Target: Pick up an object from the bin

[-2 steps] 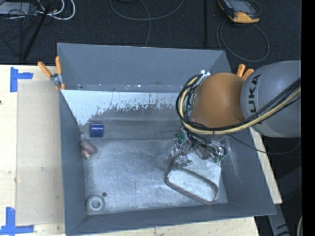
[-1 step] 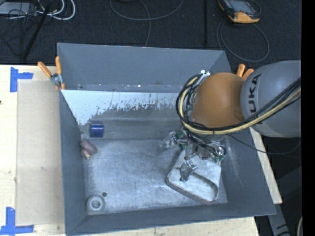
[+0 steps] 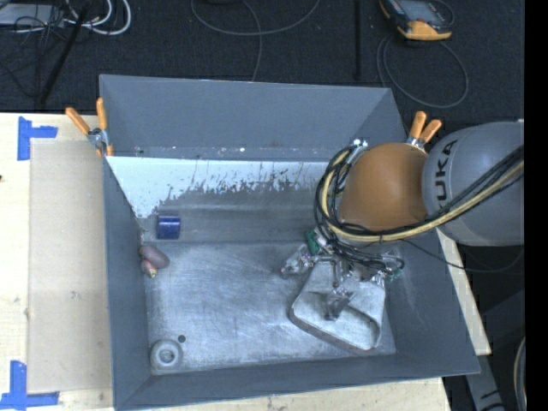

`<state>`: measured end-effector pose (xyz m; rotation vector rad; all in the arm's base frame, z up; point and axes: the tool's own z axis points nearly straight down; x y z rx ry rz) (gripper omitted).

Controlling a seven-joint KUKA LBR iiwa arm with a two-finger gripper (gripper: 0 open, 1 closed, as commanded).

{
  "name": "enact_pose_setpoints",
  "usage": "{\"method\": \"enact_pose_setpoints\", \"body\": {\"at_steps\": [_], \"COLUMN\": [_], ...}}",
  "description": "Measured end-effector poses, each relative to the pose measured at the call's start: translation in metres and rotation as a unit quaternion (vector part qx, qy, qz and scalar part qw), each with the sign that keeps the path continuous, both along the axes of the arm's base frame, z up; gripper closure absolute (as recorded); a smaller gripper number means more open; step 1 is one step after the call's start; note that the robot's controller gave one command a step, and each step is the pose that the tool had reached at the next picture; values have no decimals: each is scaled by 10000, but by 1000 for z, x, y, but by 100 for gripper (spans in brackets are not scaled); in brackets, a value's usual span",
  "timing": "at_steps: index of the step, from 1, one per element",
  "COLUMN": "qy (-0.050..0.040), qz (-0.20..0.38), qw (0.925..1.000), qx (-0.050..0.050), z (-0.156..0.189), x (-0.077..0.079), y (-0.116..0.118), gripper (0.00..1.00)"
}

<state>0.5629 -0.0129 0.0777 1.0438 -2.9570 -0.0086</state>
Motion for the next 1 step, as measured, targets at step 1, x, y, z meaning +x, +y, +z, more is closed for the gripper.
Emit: {"method": "enact_pose_setpoints", "body": {"at_steps": [1], "qy": [-76], "qz": [121], "qw": [9999], "qx": [-18], "z": [-4], "x": [-4], "y": [7], "gripper": [0]}}
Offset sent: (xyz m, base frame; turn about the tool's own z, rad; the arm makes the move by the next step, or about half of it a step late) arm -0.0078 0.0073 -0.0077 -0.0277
